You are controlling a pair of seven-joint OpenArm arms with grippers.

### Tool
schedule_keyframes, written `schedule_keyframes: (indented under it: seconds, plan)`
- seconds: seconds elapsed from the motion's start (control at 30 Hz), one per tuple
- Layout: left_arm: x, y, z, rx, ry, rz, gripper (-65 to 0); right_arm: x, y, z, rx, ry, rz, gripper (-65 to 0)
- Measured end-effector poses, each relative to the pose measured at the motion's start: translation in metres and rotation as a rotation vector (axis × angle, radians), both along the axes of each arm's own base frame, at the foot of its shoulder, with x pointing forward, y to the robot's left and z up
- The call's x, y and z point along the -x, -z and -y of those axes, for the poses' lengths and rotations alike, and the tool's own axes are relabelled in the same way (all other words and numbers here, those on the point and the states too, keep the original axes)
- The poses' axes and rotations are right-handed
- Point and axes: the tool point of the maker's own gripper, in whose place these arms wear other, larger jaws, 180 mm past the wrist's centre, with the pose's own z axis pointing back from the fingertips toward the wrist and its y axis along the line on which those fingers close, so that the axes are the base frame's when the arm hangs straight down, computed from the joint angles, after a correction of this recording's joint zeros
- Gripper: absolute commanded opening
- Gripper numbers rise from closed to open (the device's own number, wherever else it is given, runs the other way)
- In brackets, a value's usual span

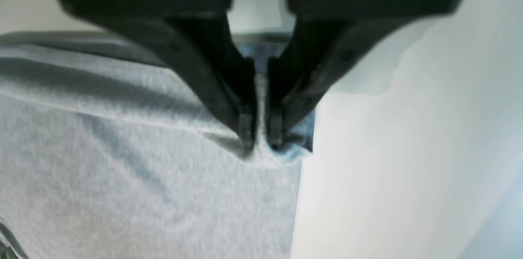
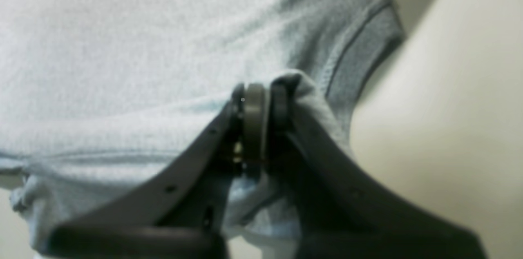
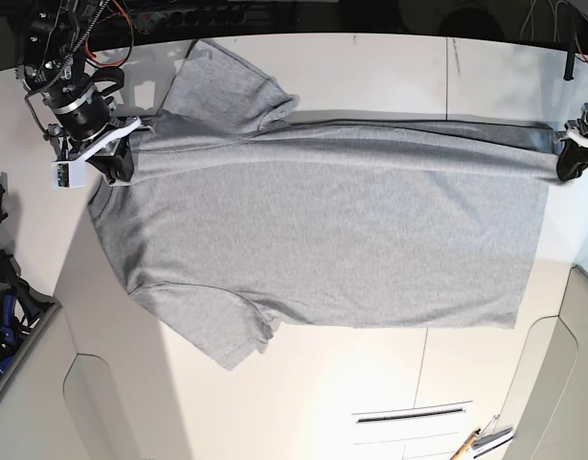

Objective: Fold the T-shirt properly
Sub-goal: 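Release the right gripper and reposition it on the folded edge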

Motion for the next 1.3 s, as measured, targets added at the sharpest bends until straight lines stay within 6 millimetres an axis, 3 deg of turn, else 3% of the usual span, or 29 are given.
schedule_keyframes:
  seconds: [0.27,0.3,0.33,0.37,0.43,0.47,0.7,0.83,0.9,1.03,1.2,1.3]
  plan:
    - [0.000,0.000,0.000,-0.002,0.000,-0.003,-65.0,0.000,0.000,0.000,0.000,0.000,0.001,-65.0]
    - [0.000,0.001,0.000,-0.002,0.001,-0.003,-65.0,0.000,0.000,0.000,0.000,0.000,0.000,-62.5]
    - [0.002,0.002,0.000,-0.001,0.003,-0.015,-60.2,0.000,0.000,0.000,0.000,0.000,0.000,-52.6]
    - [0.003,0.004,0.001,0.000,0.006,-0.028,-50.9,0.000,0.000,0.001,0.006,0.000,-0.002,-43.5]
    - [0.004,0.005,0.001,-0.004,0.007,-0.032,-36.9,0.000,0.000,0.001,0.008,0.002,0.001,-34.3]
    - [0.004,0.004,0.000,-0.004,0.007,-0.032,-34.3,0.000,0.000,0.001,0.006,0.002,0.001,-34.5]
    - [0.005,0.005,0.000,-0.009,0.007,-0.037,-34.3,-0.003,-0.021,-0.006,-0.032,-0.014,0.034,-34.7]
    - [0.009,0.002,-0.008,-0.017,-0.013,-0.038,-34.3,0.008,-0.034,0.002,0.019,-0.017,0.016,-37.2]
    - [0.011,-0.002,-0.013,-0.026,-0.014,-0.032,-34.3,0.021,-0.038,0.002,0.014,-0.016,0.001,-40.6]
    - [0.014,-0.016,-0.030,-0.039,-0.060,0.006,-34.3,0.056,-0.032,-0.003,-0.036,-0.019,-0.065,-40.9]
    - [0.020,-0.034,-0.053,-0.057,-0.131,0.055,-34.3,0.096,-0.016,-0.012,-0.117,-0.009,-0.160,-40.9]
    - [0.021,-0.046,-0.061,-0.054,-0.151,0.095,-34.3,0.113,0.004,-0.019,-0.185,0.025,-0.226,-40.9]
